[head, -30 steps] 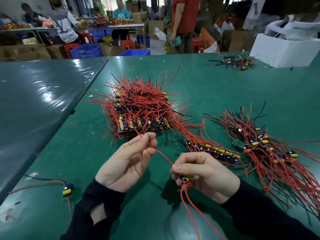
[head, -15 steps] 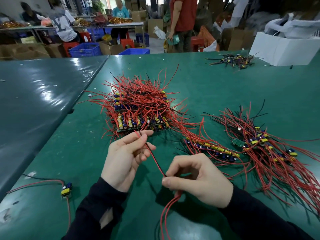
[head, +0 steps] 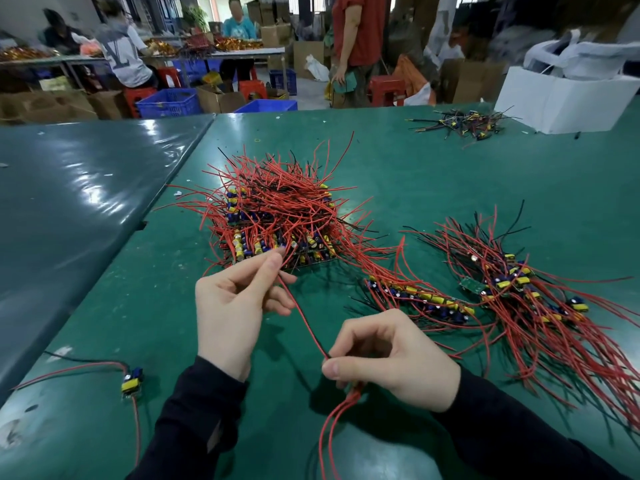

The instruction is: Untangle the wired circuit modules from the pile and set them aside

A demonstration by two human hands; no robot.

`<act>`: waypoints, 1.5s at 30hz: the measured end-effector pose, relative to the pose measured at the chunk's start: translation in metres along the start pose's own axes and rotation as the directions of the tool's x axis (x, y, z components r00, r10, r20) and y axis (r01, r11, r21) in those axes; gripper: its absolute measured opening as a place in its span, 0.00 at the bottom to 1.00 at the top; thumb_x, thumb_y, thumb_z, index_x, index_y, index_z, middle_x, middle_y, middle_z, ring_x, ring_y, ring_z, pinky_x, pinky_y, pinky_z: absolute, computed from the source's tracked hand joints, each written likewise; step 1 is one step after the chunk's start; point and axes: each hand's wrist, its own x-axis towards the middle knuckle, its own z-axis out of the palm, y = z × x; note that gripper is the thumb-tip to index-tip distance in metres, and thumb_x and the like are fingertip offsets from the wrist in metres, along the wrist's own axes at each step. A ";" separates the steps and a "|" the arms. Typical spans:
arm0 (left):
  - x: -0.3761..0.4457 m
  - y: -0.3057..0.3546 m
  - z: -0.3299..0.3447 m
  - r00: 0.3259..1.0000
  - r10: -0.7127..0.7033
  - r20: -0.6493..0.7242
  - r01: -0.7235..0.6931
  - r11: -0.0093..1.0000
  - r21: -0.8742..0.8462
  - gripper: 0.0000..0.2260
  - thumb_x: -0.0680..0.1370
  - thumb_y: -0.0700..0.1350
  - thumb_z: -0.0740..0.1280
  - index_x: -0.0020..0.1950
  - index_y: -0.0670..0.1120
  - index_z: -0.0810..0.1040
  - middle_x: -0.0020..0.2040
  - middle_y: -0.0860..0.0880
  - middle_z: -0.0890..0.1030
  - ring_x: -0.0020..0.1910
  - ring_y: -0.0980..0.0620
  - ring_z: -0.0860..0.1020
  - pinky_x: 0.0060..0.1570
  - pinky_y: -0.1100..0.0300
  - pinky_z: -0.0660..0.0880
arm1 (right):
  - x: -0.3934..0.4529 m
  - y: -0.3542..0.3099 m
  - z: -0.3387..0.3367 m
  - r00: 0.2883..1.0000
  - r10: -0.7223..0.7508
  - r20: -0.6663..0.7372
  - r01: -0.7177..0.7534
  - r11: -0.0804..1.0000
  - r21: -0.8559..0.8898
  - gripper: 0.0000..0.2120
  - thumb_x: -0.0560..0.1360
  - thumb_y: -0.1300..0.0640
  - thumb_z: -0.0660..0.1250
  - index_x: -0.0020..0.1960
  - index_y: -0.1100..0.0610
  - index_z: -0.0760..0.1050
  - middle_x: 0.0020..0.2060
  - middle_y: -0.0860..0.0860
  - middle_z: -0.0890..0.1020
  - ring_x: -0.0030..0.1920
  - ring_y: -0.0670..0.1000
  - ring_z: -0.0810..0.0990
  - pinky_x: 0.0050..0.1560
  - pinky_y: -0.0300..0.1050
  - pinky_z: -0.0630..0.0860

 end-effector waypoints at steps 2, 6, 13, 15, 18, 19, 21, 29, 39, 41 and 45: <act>0.001 0.000 -0.003 1.000 0.016 -0.026 -0.016 1.000 -0.005 0.08 0.77 0.34 0.64 0.43 0.41 0.82 0.29 0.45 0.80 0.22 0.55 0.74 0.23 0.67 0.70 | 0.000 0.000 0.000 1.000 0.025 0.017 -0.026 1.000 0.018 0.06 0.69 0.68 0.72 0.35 0.60 0.79 0.27 0.51 0.80 0.27 0.45 0.78 0.32 0.37 0.76; 0.000 -0.002 -0.001 0.998 0.007 -0.070 -0.010 0.999 -0.033 0.06 0.77 0.40 0.65 0.46 0.43 0.82 0.32 0.47 0.81 0.24 0.55 0.74 0.23 0.66 0.72 | 0.003 0.001 0.000 0.998 0.010 -0.066 -0.011 1.000 -0.024 0.07 0.68 0.65 0.74 0.33 0.57 0.81 0.27 0.51 0.80 0.28 0.46 0.76 0.32 0.36 0.73; -0.014 -0.009 0.010 0.853 -0.344 0.394 0.323 0.939 0.122 0.15 0.59 0.51 0.75 0.40 0.42 0.86 0.39 0.42 0.84 0.37 0.50 0.81 0.39 0.61 0.80 | 0.008 0.005 -0.008 0.976 -0.018 -0.215 0.026 0.999 0.033 0.09 0.67 0.65 0.74 0.31 0.55 0.82 0.26 0.47 0.80 0.27 0.41 0.73 0.32 0.31 0.68; -0.017 -0.011 0.012 0.852 -0.315 0.419 0.306 0.948 0.090 0.13 0.59 0.48 0.75 0.38 0.41 0.85 0.38 0.41 0.84 0.38 0.50 0.81 0.40 0.61 0.79 | 0.007 0.005 -0.008 0.979 -0.021 -0.202 0.026 0.999 0.023 0.12 0.68 0.68 0.73 0.31 0.54 0.81 0.24 0.46 0.79 0.26 0.39 0.73 0.31 0.29 0.68; -0.018 -0.014 0.015 0.900 -0.236 0.367 0.216 0.972 0.096 0.09 0.62 0.43 0.74 0.36 0.39 0.85 0.36 0.43 0.84 0.37 0.53 0.81 0.39 0.65 0.77 | 0.008 0.005 -0.008 0.976 -0.004 -0.219 0.006 1.000 0.007 0.12 0.69 0.68 0.73 0.31 0.54 0.80 0.22 0.45 0.77 0.24 0.39 0.70 0.28 0.29 0.66; -0.019 -0.014 0.017 0.917 -0.196 0.347 0.160 0.979 0.130 0.06 0.64 0.42 0.74 0.36 0.40 0.85 0.35 0.44 0.84 0.36 0.55 0.80 0.38 0.65 0.76 | 0.008 0.005 -0.009 0.974 0.000 -0.226 0.001 1.000 0.003 0.12 0.69 0.67 0.73 0.30 0.54 0.80 0.22 0.45 0.76 0.23 0.39 0.70 0.28 0.29 0.65; -0.021 -0.013 0.020 0.935 -0.137 0.327 0.083 0.981 0.174 0.05 0.68 0.43 0.72 0.37 0.42 0.86 0.36 0.46 0.85 0.37 0.56 0.81 0.40 0.65 0.77 | 0.009 0.006 -0.009 0.972 0.006 -0.236 -0.002 1.000 0.018 0.12 0.69 0.67 0.73 0.30 0.54 0.80 0.22 0.45 0.76 0.24 0.39 0.70 0.28 0.29 0.65; -0.027 -0.013 0.027 0.922 -0.289 0.258 0.283 0.957 0.059 0.13 0.66 0.48 0.71 0.45 0.41 0.85 0.41 0.48 0.86 0.41 0.55 0.82 0.35 0.64 0.77 | 0.010 0.007 -0.011 0.956 -0.022 -0.294 0.022 1.000 -0.003 0.06 0.67 0.63 0.75 0.34 0.55 0.83 0.29 0.51 0.82 0.30 0.45 0.75 0.33 0.37 0.71; -0.031 -0.005 0.025 0.569 -0.659 0.491 0.674 0.716 0.181 0.08 0.65 0.43 0.72 0.39 0.40 0.85 0.31 0.43 0.81 0.27 0.53 0.80 0.26 0.66 0.76 | 0.012 0.004 -0.016 0.827 -0.050 -0.559 0.130 0.986 0.106 0.09 0.56 0.53 0.77 0.31 0.57 0.82 0.25 0.50 0.80 0.27 0.44 0.75 0.27 0.36 0.73; -0.031 -0.004 0.025 0.558 -0.646 0.520 0.654 0.728 0.203 0.08 0.65 0.43 0.72 0.40 0.40 0.85 0.31 0.45 0.80 0.27 0.53 0.79 0.27 0.66 0.75 | 0.012 0.005 -0.015 0.822 -0.047 -0.568 0.139 0.983 0.121 0.09 0.56 0.53 0.77 0.31 0.58 0.82 0.24 0.50 0.79 0.26 0.45 0.75 0.26 0.36 0.73; -0.033 -0.005 0.027 0.558 -0.631 0.538 0.635 0.743 0.211 0.07 0.64 0.43 0.73 0.38 0.42 0.85 0.31 0.45 0.81 0.27 0.54 0.79 0.28 0.64 0.77 | 0.012 0.004 -0.015 0.815 -0.041 -0.579 0.150 0.979 0.142 0.11 0.54 0.50 0.77 0.31 0.57 0.82 0.26 0.53 0.80 0.26 0.47 0.76 0.26 0.38 0.73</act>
